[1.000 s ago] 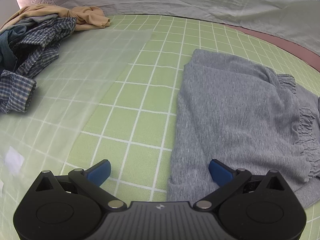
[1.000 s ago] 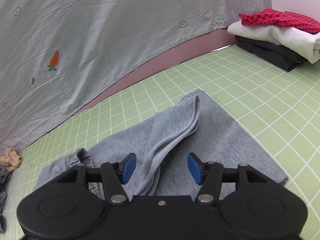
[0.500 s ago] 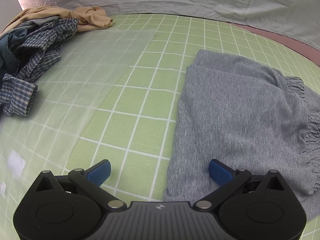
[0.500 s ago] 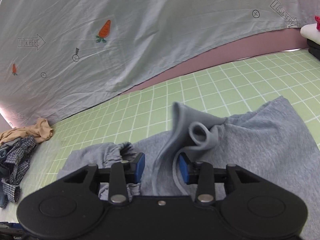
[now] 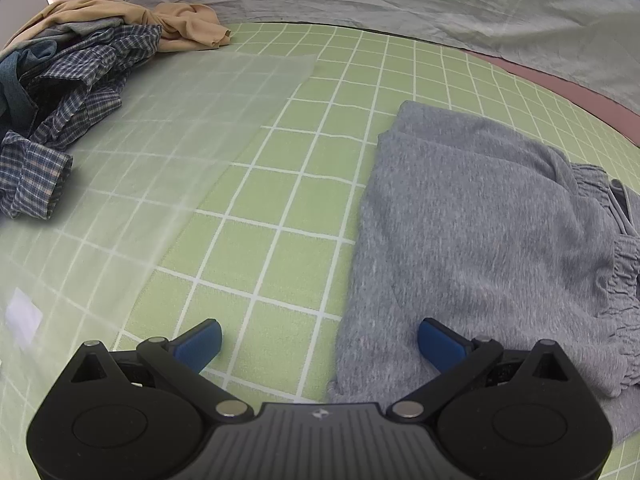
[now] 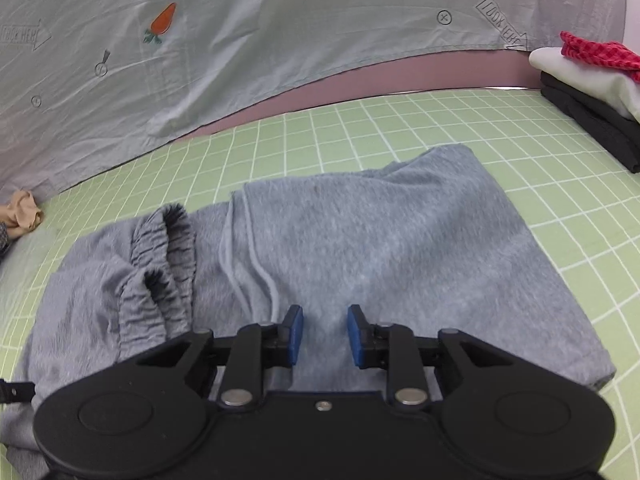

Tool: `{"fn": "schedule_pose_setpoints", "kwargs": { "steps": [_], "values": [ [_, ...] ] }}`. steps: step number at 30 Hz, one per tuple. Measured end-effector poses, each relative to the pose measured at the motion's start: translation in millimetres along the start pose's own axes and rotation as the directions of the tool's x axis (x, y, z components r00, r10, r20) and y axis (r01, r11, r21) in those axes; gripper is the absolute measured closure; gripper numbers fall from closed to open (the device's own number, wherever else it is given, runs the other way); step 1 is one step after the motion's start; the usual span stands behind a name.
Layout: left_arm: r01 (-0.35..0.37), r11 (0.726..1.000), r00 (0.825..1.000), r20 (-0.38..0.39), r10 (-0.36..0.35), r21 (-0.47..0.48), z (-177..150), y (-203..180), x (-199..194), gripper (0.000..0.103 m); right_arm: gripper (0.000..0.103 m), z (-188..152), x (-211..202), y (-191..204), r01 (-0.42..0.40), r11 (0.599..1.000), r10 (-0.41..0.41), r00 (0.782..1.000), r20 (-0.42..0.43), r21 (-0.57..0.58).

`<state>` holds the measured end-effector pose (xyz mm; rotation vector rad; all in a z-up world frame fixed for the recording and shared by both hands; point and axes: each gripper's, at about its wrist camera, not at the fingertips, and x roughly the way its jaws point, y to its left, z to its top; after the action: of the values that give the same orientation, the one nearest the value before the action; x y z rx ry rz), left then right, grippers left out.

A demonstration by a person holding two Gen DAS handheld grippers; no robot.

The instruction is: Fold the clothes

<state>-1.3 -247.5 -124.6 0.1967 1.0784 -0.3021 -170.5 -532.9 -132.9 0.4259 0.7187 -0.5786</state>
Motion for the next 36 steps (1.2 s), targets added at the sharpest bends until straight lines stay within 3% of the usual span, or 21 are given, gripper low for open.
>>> {"fn": "schedule_pose_setpoints", "kwargs": {
  "steps": [5,9,11,13,14,16,21,29,33,36],
  "values": [
    [-0.002,1.000,1.000,0.005,0.002,0.020,-3.2,-0.4,-2.5,0.000,0.077,-15.3,-12.8,31.2,0.039,0.993,-0.038,0.999,0.009,-0.112],
    [0.006,1.000,1.000,0.007,-0.006,0.018,-8.2,1.9,-5.8,0.000,0.074,-17.8,-21.1,33.4,0.047,0.992,-0.049,0.999,-0.009,-0.117],
    [0.013,1.000,1.000,0.009,-0.013,0.013,-10.6,3.8,-7.4,0.000,0.048,-18.6,-25.8,30.6,0.050,0.994,-0.053,0.998,-0.023,-0.098],
    [0.020,1.000,1.000,0.012,-0.020,0.007,-13.1,5.5,-9.2,0.000,0.032,-21.5,-32.8,28.5,0.078,0.994,-0.079,0.997,-0.008,-0.072],
    [0.023,1.000,1.000,0.014,-0.023,0.004,-14.0,6.1,-9.9,0.000,0.016,-22.6,-36.5,27.0,0.102,0.993,-0.102,0.995,0.003,-0.062],
    [0.028,1.000,0.999,0.017,-0.028,-0.003,-15.2,6.9,-10.6,0.000,0.004,-24.8,-43.1,23.8,0.149,0.988,-0.148,0.989,0.026,-0.046],
    [0.054,0.998,0.998,0.014,-0.054,-0.008,-18.3,5.9,-13.8,0.003,0.000,-28.5,-46.2,9.8,0.189,0.982,-0.189,0.982,0.010,0.011],
    [0.076,0.997,0.997,0.017,-0.077,0.021,-18.7,-4.7,-19.4,0.022,0.000,-34.1,-53.5,-6.7,0.245,0.969,-0.245,0.969,0.015,0.019],
    [0.096,0.995,0.995,0.027,-0.097,0.020,-20.9,-10.1,-21.8,0.034,0.000,-34.6,-57.5,-17.7,0.252,0.967,-0.253,0.967,0.015,0.028],
    [0.114,0.993,0.993,0.040,-0.115,0.034,-22.2,-15.5,-24.2,0.052,0.000,-34.4,-60.4,-27.7,0.241,0.970,-0.242,0.970,0.021,0.033]
  ]
}}
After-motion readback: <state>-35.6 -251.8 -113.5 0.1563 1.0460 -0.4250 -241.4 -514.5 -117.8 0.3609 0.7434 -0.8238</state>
